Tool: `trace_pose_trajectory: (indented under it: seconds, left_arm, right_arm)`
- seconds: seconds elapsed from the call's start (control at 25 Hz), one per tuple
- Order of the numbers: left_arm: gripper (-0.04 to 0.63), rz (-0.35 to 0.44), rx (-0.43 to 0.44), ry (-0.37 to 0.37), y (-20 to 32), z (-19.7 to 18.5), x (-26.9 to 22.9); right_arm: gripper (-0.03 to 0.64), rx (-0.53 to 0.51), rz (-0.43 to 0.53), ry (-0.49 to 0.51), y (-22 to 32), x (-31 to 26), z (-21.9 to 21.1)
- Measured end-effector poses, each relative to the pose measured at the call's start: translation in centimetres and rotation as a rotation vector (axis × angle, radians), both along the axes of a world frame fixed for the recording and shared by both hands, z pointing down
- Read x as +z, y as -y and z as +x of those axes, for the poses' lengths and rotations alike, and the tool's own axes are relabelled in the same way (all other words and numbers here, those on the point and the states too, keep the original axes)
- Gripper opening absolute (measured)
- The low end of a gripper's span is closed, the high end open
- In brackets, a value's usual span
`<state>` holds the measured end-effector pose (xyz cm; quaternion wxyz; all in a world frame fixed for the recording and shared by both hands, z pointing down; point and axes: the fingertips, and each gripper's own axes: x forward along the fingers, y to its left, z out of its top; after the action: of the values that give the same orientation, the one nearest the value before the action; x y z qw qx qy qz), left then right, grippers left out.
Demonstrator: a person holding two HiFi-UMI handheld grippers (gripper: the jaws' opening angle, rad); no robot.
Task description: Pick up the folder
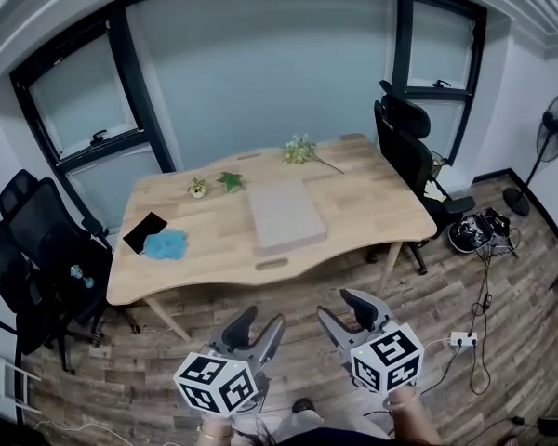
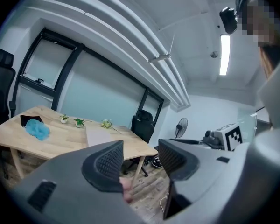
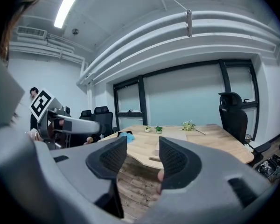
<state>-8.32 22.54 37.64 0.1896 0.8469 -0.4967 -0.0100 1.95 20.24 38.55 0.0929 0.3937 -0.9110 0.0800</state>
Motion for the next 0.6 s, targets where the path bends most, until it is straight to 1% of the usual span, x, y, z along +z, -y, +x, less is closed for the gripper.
trace_pose_trajectory:
  seconds: [0.2, 0.4, 0.6]
  left_arm:
    - [0.218, 0.002, 0.003, -0.010, 1.3, -0.8, -0.1]
    - [0.219, -0.006, -0.014, -0.042, 2.3, -1.5, 0.1]
    - [0.219, -0.022, -0.010, -0.040, 3.4, -1.8, 0.6]
  right_arm:
    - [0.190, 0.013, 0.008, -0.006, 1.2, 0.0, -0.6]
    - [0.189, 0.028, -0.001, 0.002, 2.5, 0.1, -0.5]
    - [0.189, 0.039, -0.001, -0.010, 3.8, 0.4, -0.8]
